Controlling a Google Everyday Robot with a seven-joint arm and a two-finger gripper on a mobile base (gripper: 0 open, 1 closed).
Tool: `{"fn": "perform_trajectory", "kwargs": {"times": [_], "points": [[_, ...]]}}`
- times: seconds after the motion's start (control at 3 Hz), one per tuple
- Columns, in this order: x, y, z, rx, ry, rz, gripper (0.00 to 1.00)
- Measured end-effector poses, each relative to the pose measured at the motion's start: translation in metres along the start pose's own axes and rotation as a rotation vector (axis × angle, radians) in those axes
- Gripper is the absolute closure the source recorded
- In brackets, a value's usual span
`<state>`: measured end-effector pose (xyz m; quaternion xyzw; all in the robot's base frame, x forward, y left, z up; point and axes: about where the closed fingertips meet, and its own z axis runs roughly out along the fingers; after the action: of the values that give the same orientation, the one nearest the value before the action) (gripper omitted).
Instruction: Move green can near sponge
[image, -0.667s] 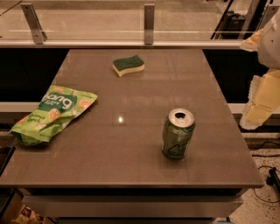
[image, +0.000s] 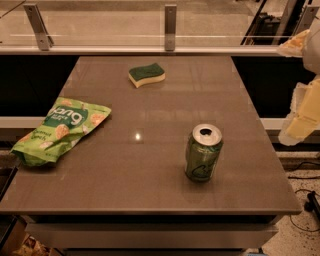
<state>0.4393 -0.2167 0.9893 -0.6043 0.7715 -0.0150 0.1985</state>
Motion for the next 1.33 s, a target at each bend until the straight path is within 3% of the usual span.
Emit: {"fn": "perform_trajectory", "kwargs": {"times": [0.67, 1.33], "points": [[0.011, 0.002, -0.003, -0.040, -0.237, -0.003, 0.00], [0.011, 0.027, 0.006, -0.031, -0.428, 0.006, 0.00]]}}
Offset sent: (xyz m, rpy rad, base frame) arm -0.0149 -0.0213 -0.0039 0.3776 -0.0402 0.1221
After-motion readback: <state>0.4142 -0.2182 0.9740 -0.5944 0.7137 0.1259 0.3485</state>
